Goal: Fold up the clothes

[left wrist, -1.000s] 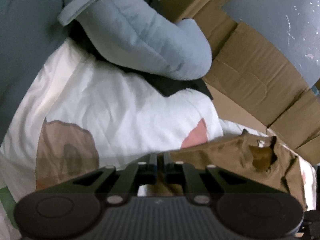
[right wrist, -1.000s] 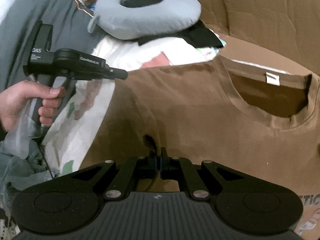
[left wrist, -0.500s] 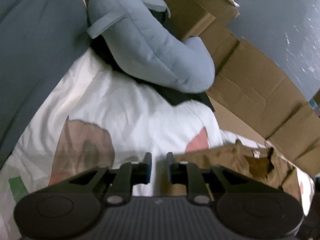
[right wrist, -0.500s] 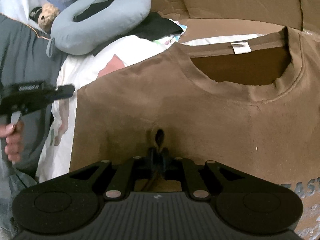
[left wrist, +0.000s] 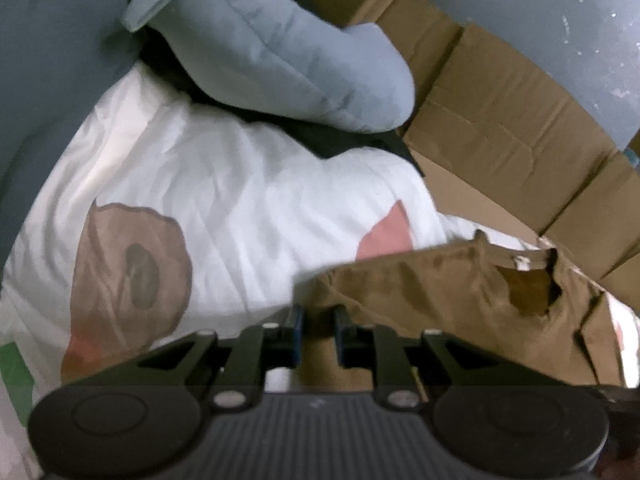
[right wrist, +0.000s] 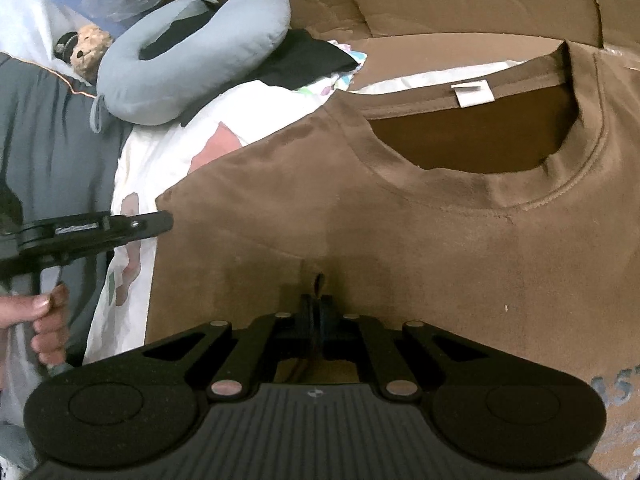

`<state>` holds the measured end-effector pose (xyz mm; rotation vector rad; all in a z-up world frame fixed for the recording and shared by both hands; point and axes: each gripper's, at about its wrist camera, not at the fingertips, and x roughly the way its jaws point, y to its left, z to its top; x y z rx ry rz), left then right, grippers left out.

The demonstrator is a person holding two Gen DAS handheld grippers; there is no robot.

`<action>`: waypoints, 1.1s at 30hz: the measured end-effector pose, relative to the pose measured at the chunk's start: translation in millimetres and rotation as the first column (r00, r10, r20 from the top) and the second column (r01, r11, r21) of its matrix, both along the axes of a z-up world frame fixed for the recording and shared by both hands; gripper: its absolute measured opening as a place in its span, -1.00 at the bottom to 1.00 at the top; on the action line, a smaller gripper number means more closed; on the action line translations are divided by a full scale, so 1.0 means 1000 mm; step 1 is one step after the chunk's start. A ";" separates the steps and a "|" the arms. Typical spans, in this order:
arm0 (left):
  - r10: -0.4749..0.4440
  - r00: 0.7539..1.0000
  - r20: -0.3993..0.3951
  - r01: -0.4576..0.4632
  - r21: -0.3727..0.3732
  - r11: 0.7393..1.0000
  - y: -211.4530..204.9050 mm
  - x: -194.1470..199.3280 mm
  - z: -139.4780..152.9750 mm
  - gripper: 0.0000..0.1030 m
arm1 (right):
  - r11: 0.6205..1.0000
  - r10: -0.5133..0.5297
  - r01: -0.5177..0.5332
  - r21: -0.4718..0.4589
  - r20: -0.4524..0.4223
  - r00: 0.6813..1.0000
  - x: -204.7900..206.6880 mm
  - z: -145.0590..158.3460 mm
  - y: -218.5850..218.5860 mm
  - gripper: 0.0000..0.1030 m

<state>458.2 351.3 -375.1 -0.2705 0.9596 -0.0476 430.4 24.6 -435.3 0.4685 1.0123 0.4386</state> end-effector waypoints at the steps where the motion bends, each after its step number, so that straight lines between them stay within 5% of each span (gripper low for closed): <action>1: 0.003 1.000 -0.001 -0.003 0.002 1.000 0.000 0.001 -0.001 -0.67 | 1.000 -0.011 0.011 0.000 -0.004 1.000 -0.001 -0.001 0.000 -1.00; 10: 0.023 1.000 -0.016 -0.023 0.036 0.999 -0.001 -0.021 0.019 -0.39 | 0.996 -0.088 0.088 -0.009 -0.008 0.996 -0.011 0.002 -0.003 -0.83; 16: -0.044 0.997 -0.058 0.050 0.097 0.994 -0.011 -0.062 0.034 -0.36 | 0.999 0.004 -0.004 -0.038 0.000 1.000 -0.016 0.008 -0.005 -0.79; 23: -0.034 0.998 -0.060 0.038 0.054 0.998 -0.022 -0.120 0.046 -0.29 | 0.999 0.045 -0.046 -0.012 -0.040 0.998 -0.034 0.019 -0.013 -0.72; 27: -0.019 0.998 -0.059 0.022 0.057 0.998 -0.028 -0.153 0.039 -0.29 | 0.997 0.068 -0.065 0.047 -0.065 0.996 -0.055 0.012 -0.014 -0.33; 33: 0.035 0.999 -0.008 -0.035 -0.031 0.999 -0.041 -0.193 0.031 -0.25 | 0.990 0.116 -0.109 0.087 -0.084 0.990 -0.081 -0.001 -0.007 -0.33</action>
